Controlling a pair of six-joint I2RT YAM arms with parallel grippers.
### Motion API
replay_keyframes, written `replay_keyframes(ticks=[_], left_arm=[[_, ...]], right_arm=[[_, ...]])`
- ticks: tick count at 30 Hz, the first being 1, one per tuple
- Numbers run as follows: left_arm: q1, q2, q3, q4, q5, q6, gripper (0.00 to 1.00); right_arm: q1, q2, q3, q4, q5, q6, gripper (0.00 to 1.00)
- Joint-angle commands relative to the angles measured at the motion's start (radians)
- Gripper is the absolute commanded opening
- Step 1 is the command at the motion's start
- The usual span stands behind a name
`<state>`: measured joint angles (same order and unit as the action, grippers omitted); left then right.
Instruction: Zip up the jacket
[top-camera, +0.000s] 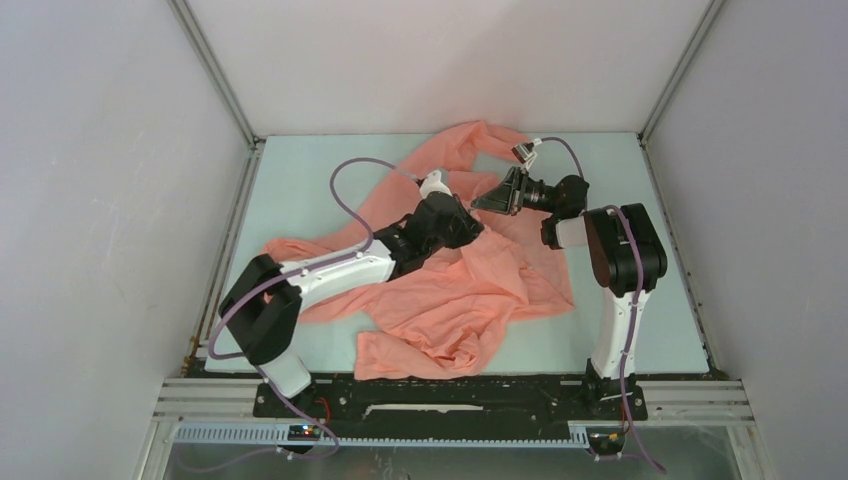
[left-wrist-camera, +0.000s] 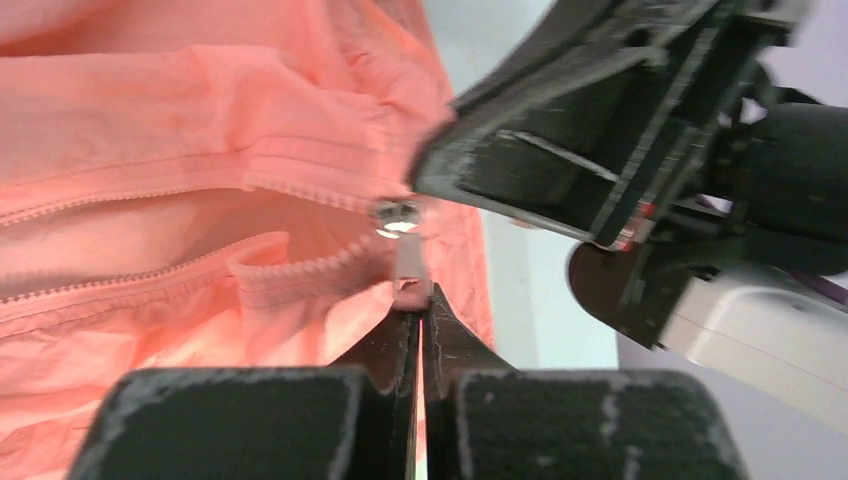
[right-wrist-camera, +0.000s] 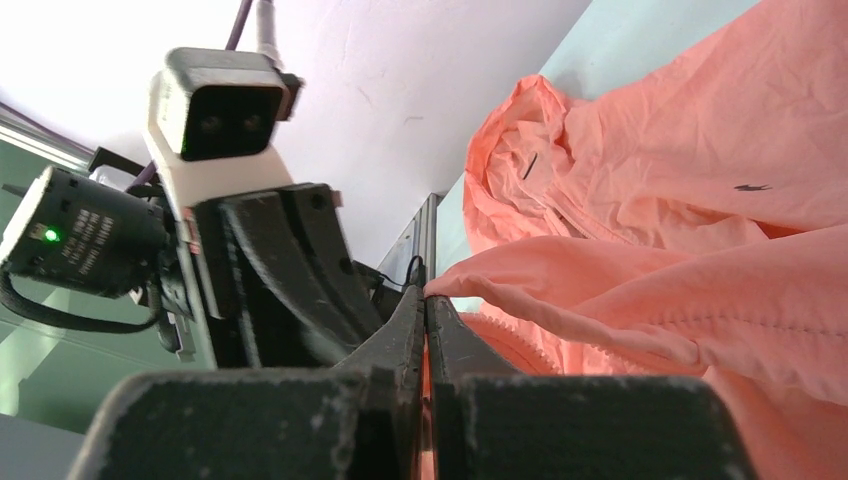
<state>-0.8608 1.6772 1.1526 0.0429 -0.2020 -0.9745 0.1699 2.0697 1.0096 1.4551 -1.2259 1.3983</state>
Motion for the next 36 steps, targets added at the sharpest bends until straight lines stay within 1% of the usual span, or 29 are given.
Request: replay_keyframes(ticks=[1, 3, 5, 8, 10, 12, 17, 19, 21, 27, 32, 36], left_arm=[[0.031, -0.113, -0.055, 0.093, 0.101, 0.057, 0.00], [0.066, -0.113, -0.072, 0.130, 0.226, 0.052, 0.00], [0.095, -0.095, -0.059, 0.134, 0.334, 0.055, 0.00], [0.124, -0.062, -0.043, 0.152, 0.466, 0.062, 0.00], [0.138, -0.047, -0.038, 0.154, 0.500, 0.072, 0.00], [0.157, -0.027, -0.045, 0.175, 0.530, 0.073, 0.00], [0.193, 0.069, -0.050, 0.304, 0.646, 0.030, 0.00], [0.206, 0.115, -0.046, 0.356, 0.690, 0.014, 0.00], [0.223, 0.148, -0.046, 0.389, 0.718, 0.001, 0.00], [0.265, 0.229, -0.041, 0.413, 0.781, 0.003, 0.00], [0.282, 0.294, -0.042, 0.466, 0.833, -0.008, 0.00], [0.287, 0.337, -0.027, 0.479, 0.860, -0.012, 0.00]], right_arm=[[-0.014, -0.041, -0.009, 0.065, -0.007, -0.019, 0.00], [-0.019, -0.038, -0.011, 0.065, -0.007, -0.017, 0.00], [-0.025, -0.029, -0.011, 0.064, -0.007, -0.013, 0.00], [-0.042, -0.013, -0.012, 0.063, -0.008, 0.002, 0.00], [-0.054, -0.006, -0.017, 0.037, -0.007, -0.004, 0.00], [-0.060, -0.004, -0.018, -0.035, -0.007, -0.050, 0.00], [-0.060, -0.037, -0.017, -0.338, 0.023, -0.270, 0.00], [-0.063, -0.047, -0.016, -0.413, 0.037, -0.322, 0.02], [-0.069, -0.039, -0.008, -0.464, 0.047, -0.350, 0.02], [-0.079, 0.010, 0.029, -0.580, 0.073, -0.397, 0.03], [-0.081, 0.003, 0.062, -0.787, 0.133, -0.529, 0.08], [-0.080, 0.014, 0.077, -0.822, 0.152, -0.542, 0.12]])
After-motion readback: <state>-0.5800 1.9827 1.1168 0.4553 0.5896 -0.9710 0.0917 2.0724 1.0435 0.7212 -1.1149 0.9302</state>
